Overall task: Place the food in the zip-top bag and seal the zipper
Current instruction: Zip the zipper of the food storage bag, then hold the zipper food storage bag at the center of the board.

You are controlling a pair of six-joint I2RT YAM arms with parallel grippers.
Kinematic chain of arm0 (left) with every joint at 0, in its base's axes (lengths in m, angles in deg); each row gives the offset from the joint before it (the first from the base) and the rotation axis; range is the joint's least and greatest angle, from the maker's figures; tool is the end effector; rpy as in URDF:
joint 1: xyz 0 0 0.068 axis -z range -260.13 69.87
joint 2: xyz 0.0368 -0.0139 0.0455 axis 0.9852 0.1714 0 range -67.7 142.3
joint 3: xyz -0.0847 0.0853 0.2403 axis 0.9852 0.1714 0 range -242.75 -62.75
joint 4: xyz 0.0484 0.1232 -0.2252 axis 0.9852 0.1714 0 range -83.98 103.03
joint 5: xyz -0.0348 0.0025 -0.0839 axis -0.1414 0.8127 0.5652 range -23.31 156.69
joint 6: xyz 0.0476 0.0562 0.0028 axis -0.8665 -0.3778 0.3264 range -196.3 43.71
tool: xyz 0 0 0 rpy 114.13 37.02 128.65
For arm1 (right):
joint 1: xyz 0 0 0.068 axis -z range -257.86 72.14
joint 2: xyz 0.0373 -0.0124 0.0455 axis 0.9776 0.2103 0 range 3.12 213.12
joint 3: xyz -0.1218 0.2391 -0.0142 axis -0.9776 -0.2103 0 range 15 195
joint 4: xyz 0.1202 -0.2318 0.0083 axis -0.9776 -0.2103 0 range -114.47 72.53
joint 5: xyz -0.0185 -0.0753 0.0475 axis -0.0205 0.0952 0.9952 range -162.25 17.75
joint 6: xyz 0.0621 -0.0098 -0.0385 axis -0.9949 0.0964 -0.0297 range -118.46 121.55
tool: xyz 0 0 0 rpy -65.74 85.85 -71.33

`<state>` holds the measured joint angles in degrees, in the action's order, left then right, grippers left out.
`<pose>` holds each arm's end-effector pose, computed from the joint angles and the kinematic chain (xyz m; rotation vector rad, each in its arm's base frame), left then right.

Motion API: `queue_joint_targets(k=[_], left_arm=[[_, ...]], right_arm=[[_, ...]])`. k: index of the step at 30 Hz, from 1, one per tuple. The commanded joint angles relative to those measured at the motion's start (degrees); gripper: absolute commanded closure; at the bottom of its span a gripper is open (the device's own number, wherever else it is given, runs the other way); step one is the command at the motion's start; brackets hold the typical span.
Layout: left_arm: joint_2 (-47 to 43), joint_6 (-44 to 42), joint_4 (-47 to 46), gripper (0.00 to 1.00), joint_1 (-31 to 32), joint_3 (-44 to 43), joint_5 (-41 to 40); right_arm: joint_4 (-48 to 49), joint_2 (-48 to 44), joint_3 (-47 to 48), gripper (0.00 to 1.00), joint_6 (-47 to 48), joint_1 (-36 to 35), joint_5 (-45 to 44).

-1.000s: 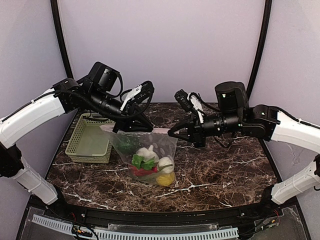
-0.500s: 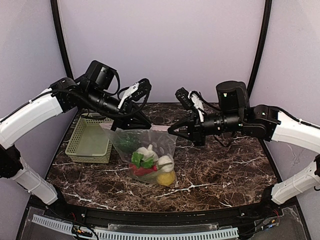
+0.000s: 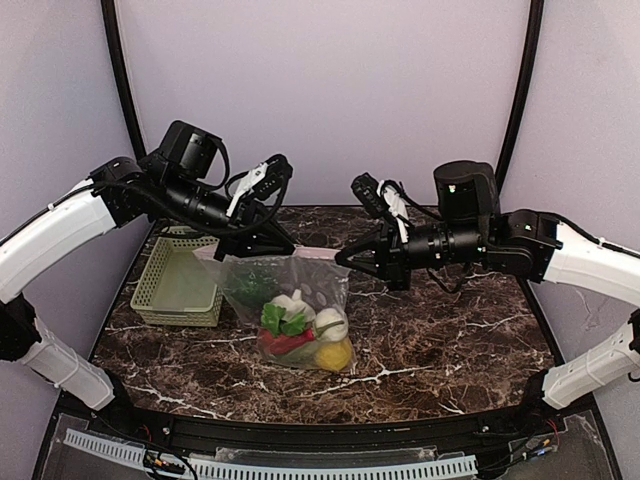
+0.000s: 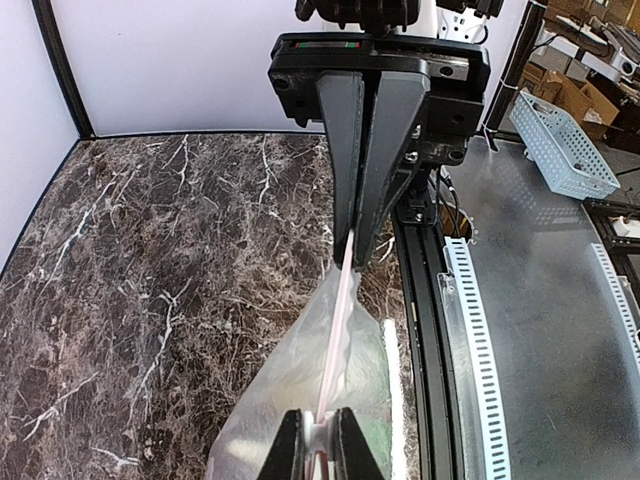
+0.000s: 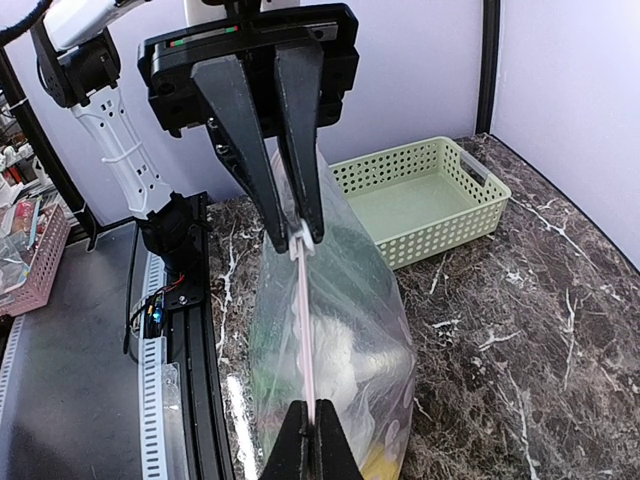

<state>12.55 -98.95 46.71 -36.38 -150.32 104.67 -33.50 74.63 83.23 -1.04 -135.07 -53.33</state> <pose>0.2002 -0.2441 0.3928 1.4879 1.5564 -0.9250 0.1513 0.2715 0.3619 -1.1330 1.6764 1.0005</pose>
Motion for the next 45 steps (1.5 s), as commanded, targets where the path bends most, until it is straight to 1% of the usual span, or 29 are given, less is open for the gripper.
queue_joint_targets(k=[1,5,7,9,11,12,15,17,18,20,23,29,34,36,38,43,45], left_arm=[[-5.21,-0.89,12.71,0.99,-6.83,1.34,-11.25],[-4.62,-0.74,12.51,0.99,-6.83,1.31,-10.09],[-3.69,-0.13,12.08,0.99,-6.85,1.11,-7.12],[-2.46,0.70,11.59,0.99,-6.75,0.67,-0.56],[-1.34,1.51,11.07,0.99,-6.03,-0.11,2.75],[-1.03,2.05,10.75,0.99,-5.23,-0.66,3.35],[0.78,2.99,10.53,0.99,-3.12,-1.95,5.07],[1.75,4.34,10.29,0.99,-1.74,-2.59,5.15],[2.02,5.93,10.07,0.99,-1.01,-2.80,4.95],[2.39,8.48,9.54,0.99,-0.23,-3.09,4.22],[2.58,11.43,9.81,0.99,0.68,-4.50,4.43],[3.01,16.73,11.25,0.99,1.65,-7.73,4.97],[3.14,18.48,12.04,0.99,2.62,-9.74,5.05],[3.24,19.39,12.07,0.99,3.03,-10.55,5.45],[3.22,20.74,11.47,0.99,3.64,-10.97,6.29],[3.33,22.25,10.85,0.99,4.39,-11.34,7.33],[3.40,21.77,11.72,0.99,4.39,-11.34,6.30]], right_arm=[[-10.16,-7.32,0.00,1.00,0.48,2.72,-3.23],[-9.91,-7.64,-0.08,1.00,0.49,2.79,-2.86],[-9.52,-7.20,0.33,1.00,0.18,2.81,-1.41],[-8.78,-6.46,1.09,1.00,-0.52,2.79,1.03],[-7.22,-5.77,1.68,1.00,-1.39,2.71,3.25],[-6.18,-5.39,1.92,0.94,-1.99,2.67,4.79],[-1.11,-4.48,1.26,0.57,-4.09,2.32,7.93],[1.92,-3.86,0.27,0.40,-5.18,1.75,8.44],[3.16,-3.46,-0.28,0.34,-5.56,1.37,8.54],[5.11,-2.79,-1.44,0.22,-6.43,0.64,8.30],[8.49,-1.79,-2.88,0.18,-7.11,-1.45,7.45],[13.44,2.51,-3.23,0.16,-8.00,-2.61,8.39],[17.71,6.91,-2.22,0.16,-8.64,-3.33,9.76],[19.14,8.11,-1.65,0.16,-8.74,-3.47,9.76],[20.28,9.11,-1.32,0.19,-8.79,-3.52,9.65],[23.16,11.31,-0.92,0.42,-9.84,-3.52,11.33],[24.03,11.47,-1.22,0.58,-10.53,-3.48,12.00]])
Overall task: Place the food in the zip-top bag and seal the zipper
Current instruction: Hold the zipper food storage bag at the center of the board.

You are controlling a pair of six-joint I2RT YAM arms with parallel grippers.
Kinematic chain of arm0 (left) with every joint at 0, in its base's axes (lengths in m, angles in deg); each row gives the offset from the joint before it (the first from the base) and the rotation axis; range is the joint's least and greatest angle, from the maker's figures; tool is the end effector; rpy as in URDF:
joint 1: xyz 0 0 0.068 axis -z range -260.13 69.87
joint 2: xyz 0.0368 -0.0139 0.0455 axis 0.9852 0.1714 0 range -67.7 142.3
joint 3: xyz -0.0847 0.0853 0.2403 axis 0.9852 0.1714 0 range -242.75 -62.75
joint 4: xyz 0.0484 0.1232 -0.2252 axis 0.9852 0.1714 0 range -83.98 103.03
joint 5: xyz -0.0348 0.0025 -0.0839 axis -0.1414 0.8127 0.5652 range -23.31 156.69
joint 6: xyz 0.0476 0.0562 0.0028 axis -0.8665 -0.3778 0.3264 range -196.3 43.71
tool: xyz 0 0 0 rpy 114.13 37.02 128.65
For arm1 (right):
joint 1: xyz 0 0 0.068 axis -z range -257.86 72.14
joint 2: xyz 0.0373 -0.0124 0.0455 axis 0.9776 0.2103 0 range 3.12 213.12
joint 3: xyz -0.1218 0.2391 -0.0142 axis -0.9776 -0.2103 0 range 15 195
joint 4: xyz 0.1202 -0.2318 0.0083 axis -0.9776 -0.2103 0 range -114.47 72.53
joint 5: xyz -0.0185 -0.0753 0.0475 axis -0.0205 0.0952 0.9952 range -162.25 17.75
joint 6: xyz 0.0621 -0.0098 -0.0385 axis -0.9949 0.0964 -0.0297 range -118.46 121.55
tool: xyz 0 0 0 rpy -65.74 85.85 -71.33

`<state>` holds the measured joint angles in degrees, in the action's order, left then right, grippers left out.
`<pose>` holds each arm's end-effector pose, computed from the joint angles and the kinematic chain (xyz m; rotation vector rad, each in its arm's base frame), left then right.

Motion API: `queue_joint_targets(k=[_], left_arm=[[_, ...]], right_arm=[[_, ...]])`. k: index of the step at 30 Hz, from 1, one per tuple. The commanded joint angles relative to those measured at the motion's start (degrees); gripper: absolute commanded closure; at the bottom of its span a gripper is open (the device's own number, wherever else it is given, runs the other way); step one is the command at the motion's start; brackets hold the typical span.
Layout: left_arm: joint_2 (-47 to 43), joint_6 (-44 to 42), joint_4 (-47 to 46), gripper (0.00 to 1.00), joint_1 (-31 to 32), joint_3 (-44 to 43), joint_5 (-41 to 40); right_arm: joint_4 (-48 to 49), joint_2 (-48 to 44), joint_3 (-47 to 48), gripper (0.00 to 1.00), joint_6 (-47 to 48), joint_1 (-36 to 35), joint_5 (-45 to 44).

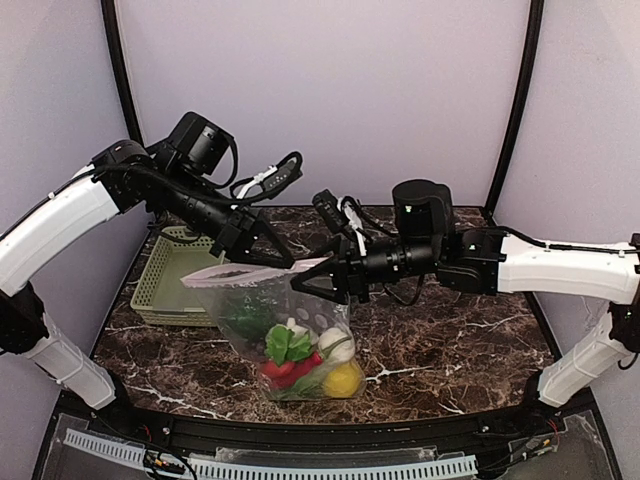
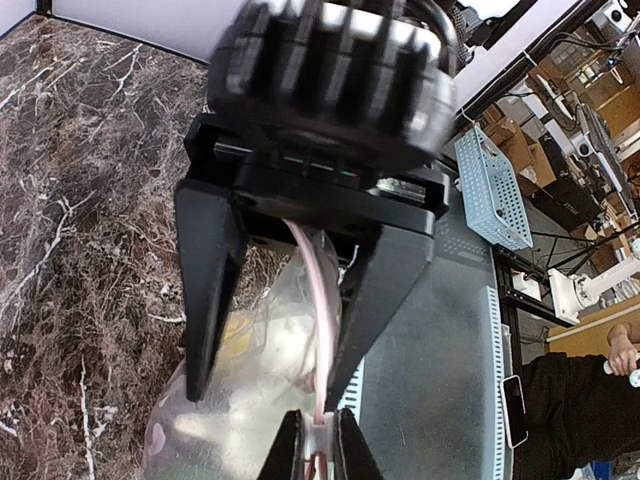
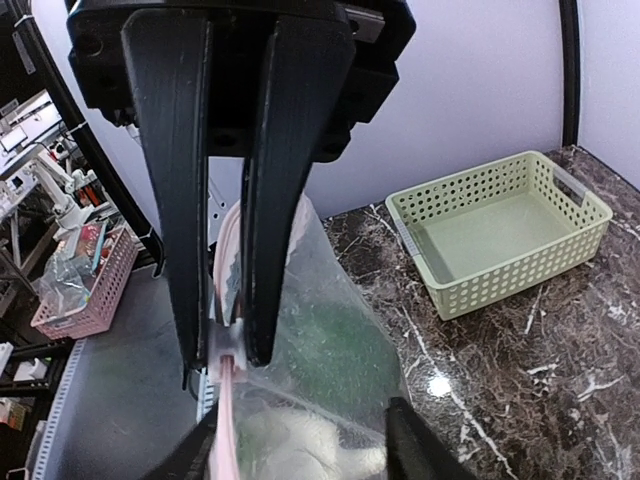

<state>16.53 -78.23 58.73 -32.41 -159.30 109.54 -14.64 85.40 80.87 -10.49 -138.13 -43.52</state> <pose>0.1781 -0.2582 0.4056 1.3583 1.9318 -1.2578 0.1535 0.3283 0.3292 -1.1580 1.6224 1.3114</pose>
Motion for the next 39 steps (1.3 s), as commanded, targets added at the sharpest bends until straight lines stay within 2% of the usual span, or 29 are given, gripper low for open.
queue_joint_targets(k=[1,4,5,13,21,39], left_arm=[[-0.52,0.44,0.54,0.99,0.43,-2.36,0.95],[-0.41,-1.27,2.41,0.99,0.40,-2.14,-1.11],[-0.48,-2.25,3.21,0.99,0.43,-1.97,-1.42],[-0.86,-9.70,8.93,0.99,0.26,-2.21,-6.98],[-3.85,-12.61,11.21,0.99,0.17,0.26,-15.91],[-5.98,-14.23,11.73,0.99,-0.78,4.34,-20.79]], right_arm=[[5.29,0.77,0.99,0.65,-1.27,-0.40,2.29],[4.85,0.71,0.69,0.95,-1.29,-0.31,2.86],[4.42,0.56,0.64,1.00,-1.04,-0.29,3.27],[-1.45,-1.60,-0.37,1.00,1.24,0.56,5.96],[-6.19,-8.27,-4.39,1.00,1.92,3.00,5.03],[-10.48,-14.01,-6.08,1.00,3.53,6.09,3.28]])
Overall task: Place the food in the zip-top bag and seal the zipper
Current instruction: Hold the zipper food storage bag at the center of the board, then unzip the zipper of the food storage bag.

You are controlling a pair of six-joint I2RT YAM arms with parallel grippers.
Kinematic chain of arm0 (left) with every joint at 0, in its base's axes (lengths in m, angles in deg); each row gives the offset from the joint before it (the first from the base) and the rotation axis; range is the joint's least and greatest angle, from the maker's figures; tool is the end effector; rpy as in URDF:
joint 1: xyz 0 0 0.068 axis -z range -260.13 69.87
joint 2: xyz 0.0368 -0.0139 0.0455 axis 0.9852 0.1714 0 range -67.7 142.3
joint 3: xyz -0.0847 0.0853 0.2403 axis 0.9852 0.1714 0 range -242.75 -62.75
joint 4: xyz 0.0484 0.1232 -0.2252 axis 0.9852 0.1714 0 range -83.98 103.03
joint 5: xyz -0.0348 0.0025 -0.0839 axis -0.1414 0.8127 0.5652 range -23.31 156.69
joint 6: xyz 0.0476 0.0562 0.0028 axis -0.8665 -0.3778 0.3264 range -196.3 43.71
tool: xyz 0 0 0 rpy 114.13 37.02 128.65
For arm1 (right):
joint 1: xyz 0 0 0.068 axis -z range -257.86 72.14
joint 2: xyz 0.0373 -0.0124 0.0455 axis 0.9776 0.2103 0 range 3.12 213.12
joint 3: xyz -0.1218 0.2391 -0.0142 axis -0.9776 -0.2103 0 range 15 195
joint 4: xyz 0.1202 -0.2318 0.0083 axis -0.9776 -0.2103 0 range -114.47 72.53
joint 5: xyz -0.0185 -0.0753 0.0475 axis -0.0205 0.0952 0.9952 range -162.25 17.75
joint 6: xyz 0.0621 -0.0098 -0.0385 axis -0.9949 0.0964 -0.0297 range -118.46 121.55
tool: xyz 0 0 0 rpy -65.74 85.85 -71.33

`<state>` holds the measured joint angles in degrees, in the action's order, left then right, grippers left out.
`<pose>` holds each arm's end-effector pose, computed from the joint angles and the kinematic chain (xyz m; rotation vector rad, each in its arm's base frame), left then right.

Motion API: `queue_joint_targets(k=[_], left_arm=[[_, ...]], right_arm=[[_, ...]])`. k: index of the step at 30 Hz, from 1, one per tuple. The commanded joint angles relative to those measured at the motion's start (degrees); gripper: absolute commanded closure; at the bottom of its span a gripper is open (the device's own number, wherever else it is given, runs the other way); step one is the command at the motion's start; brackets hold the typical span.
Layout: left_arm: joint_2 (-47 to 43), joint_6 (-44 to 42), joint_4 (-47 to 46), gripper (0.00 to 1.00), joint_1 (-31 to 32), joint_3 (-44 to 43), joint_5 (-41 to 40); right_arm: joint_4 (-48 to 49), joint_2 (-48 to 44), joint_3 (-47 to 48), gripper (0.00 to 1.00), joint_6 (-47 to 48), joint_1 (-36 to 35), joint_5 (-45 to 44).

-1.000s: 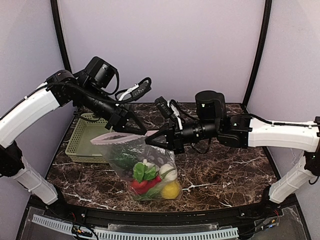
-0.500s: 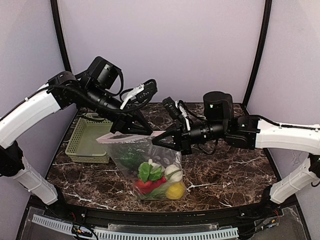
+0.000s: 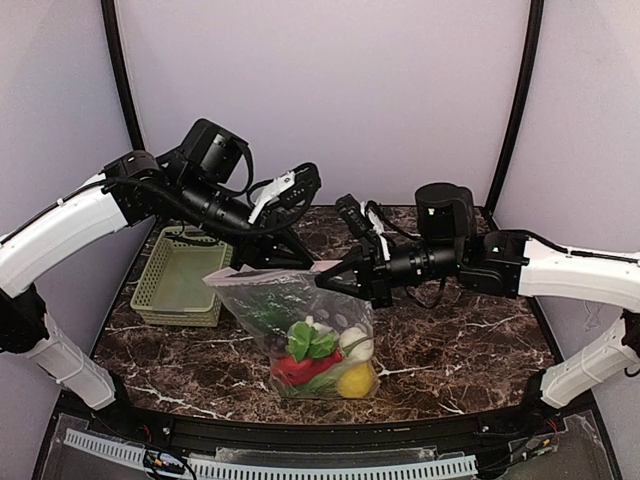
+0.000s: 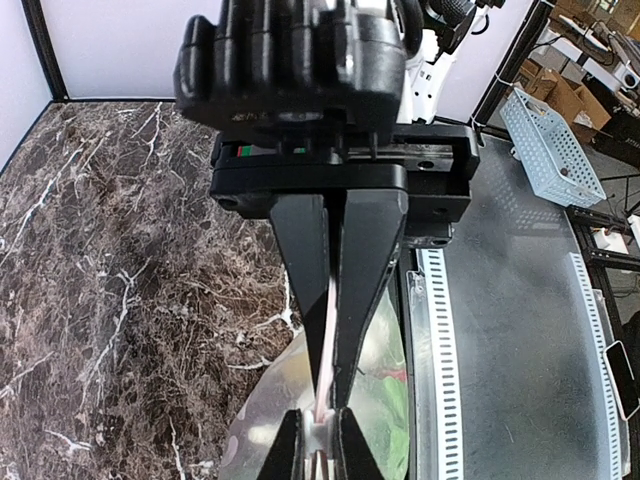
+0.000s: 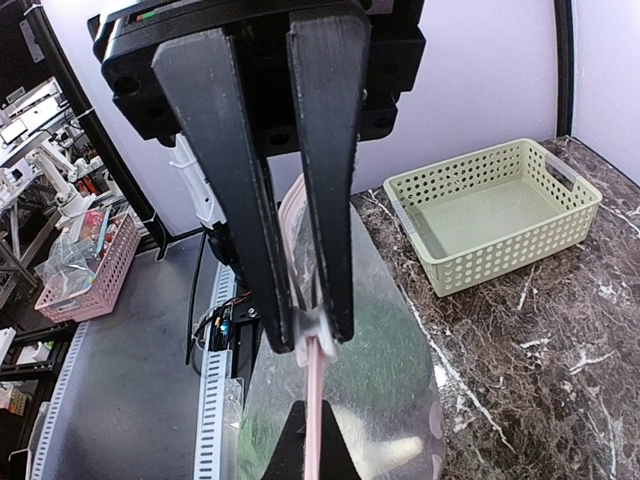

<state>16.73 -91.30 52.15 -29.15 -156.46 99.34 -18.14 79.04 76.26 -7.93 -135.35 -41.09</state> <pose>0.1802 -0.2752 0.3953 1.4977 1.7029 -0.9718 0.1511 0.2961 0.3280 -1.1816 1.6254 1.2841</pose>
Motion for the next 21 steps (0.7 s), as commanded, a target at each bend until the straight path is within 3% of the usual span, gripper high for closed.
queue_joint_targets(k=[1,21], left_arm=[[-6.28,-1.23,18.35,0.99,-4.22,1.50,-10.65],[-7.38,-2.15,18.75,0.99,-6.87,3.80,-12.51]], right_arm=[[-7.16,-7.87,-1.57,1.00,1.06,3.41,0.76],[-10.07,-11.92,-2.41,1.00,2.55,4.67,-1.60]])
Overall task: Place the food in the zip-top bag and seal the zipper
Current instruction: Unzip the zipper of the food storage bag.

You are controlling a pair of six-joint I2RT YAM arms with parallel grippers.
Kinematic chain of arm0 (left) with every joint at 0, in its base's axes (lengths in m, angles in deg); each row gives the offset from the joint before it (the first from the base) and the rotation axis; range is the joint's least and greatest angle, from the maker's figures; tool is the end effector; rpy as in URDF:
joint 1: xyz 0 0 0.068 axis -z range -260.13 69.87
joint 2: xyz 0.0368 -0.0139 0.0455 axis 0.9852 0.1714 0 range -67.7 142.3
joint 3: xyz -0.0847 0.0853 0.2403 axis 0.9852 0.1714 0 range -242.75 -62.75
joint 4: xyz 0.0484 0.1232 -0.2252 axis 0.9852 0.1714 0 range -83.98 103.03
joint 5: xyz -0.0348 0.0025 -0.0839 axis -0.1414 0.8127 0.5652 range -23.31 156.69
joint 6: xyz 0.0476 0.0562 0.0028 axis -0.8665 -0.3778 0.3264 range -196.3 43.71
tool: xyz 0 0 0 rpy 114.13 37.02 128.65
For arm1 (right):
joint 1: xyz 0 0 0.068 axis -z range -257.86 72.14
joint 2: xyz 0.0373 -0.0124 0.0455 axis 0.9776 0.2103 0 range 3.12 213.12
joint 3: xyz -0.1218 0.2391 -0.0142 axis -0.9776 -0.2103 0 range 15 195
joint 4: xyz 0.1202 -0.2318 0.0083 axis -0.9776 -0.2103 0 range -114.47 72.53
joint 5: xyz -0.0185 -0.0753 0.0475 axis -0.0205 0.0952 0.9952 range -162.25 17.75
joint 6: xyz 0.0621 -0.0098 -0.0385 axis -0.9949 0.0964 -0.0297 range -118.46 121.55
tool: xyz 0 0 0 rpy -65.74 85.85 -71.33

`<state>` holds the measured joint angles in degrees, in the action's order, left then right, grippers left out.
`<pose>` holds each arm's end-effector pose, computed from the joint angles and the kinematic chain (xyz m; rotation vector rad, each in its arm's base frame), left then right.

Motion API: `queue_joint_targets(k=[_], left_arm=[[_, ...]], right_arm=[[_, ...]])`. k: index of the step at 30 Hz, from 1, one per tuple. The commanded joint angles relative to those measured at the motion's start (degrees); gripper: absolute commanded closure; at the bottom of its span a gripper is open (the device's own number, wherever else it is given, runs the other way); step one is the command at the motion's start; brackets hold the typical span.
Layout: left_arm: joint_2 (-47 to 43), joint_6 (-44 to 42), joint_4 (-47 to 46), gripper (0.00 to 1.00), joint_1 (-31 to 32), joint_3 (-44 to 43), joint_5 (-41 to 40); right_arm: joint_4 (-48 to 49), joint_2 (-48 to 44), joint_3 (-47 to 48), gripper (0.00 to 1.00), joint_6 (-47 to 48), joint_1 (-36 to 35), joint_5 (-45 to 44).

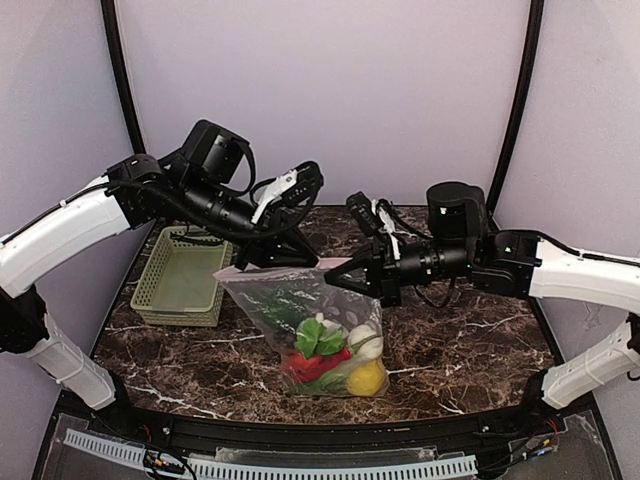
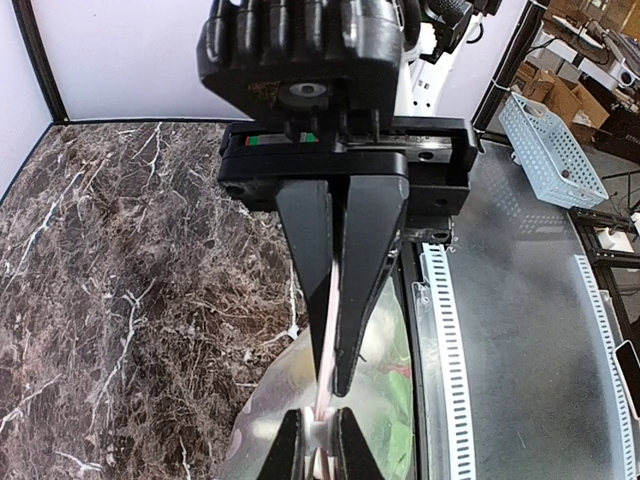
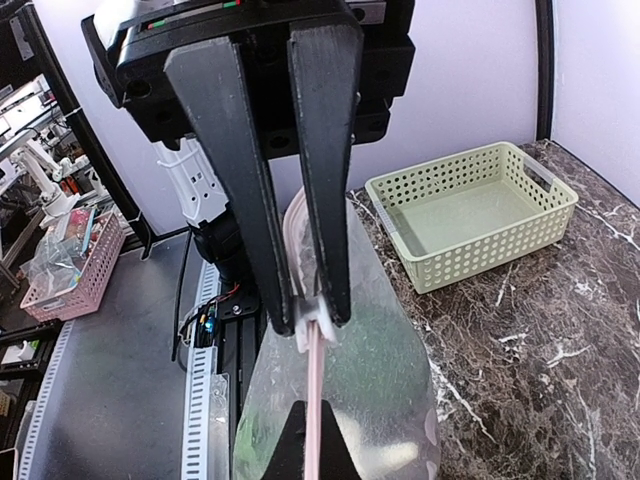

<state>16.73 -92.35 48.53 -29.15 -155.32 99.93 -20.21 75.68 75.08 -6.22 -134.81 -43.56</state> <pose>0.1828 -0.2793 0.3953 1.5000 1.6386 -0.9723 0.1485 0.2823 0.3333 -1.1610 1.6185 1.2219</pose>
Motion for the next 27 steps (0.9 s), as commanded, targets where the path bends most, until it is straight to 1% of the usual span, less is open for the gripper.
queue_joint_targets(k=[1,6,12,27], left_arm=[[-7.53,-1.15,22.37,0.99,-6.91,2.80,-13.41],[-7.64,-1.35,22.32,0.99,-7.72,3.10,-14.23],[-6.42,-1.53,22.40,0.99,-8.00,1.94,-12.95],[-6.14,-2.09,22.89,0.99,-9.75,0.61,-15.20]], right_arm=[[-8.10,-8.67,-1.25,1.00,0.95,4.25,0.85],[-8.70,-9.39,-1.36,1.00,1.35,4.53,0.60],[-8.75,-9.76,-1.50,1.00,1.36,4.65,0.87],[-9.40,-13.39,-3.47,1.00,0.78,5.98,-4.23]])
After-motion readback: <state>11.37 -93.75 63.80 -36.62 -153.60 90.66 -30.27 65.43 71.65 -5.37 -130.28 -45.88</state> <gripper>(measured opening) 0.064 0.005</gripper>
